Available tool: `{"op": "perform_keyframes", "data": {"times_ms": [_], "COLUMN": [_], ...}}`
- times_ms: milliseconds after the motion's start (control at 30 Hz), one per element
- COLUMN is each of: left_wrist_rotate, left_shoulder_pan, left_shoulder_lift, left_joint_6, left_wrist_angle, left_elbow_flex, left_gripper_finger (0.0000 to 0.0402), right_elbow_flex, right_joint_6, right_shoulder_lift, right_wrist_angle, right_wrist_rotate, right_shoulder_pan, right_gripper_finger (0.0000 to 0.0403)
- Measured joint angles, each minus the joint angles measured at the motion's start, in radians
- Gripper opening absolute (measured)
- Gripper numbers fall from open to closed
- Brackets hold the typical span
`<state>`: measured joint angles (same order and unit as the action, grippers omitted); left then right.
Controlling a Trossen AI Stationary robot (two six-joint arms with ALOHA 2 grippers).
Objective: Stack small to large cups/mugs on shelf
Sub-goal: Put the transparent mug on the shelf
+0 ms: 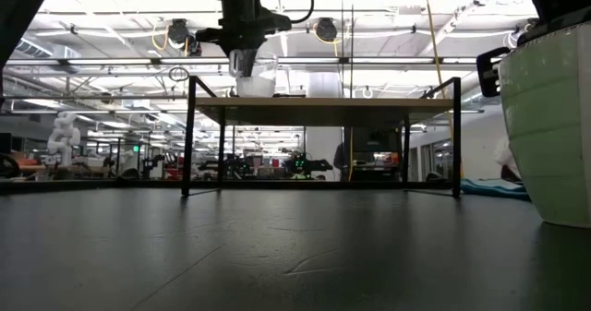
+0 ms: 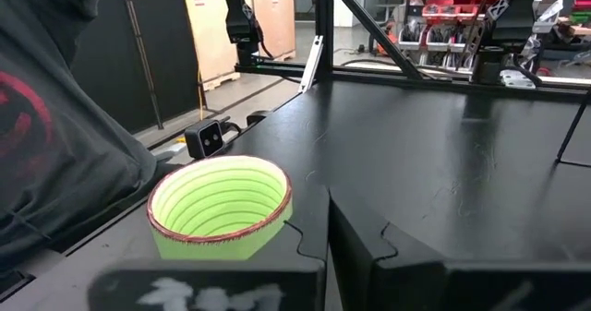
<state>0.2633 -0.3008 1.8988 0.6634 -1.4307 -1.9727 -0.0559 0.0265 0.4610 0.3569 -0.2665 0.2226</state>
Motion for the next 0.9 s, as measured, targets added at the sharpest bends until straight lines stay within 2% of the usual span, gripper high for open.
{"op": "perform_keyframes", "data": {"times_ms": [300, 467, 667, 900], "left_wrist_rotate": [-0.001, -0.013, -0.096, -0.081], "left_shoulder_pan": [0.0, 0.0, 0.0, -0.007], "left_shoulder_lift": [0.0, 0.0, -0.001, -0.03], "left_joint_6": [-0.007, -0.009, -0.049, -0.079], "left_wrist_angle": [0.0, 0.0, -0.011, -0.007], "left_elbow_flex": [0.0, 0.0, 0.0, 0.001], "left_gripper_finger": [0.0085, 0.0088, 0.0088, 0.0088], "right_elbow_flex": [0.0, 0.0, 0.0, 0.0], "right_joint_6": [0.0, -0.001, -0.001, -0.004], "right_shoulder_lift": [0.0, 0.0, 0.0, 0.0], "right_wrist_angle": [-0.003, -0.004, -0.004, -0.003], "right_wrist_rotate": [0.0, 0.0, 0.0, 0.0], "right_shoulder_pan": [0.02, 0.029, 0.03, 0.03], "right_gripper_finger": [0.0, 0.0, 0.0, 0.0]}}
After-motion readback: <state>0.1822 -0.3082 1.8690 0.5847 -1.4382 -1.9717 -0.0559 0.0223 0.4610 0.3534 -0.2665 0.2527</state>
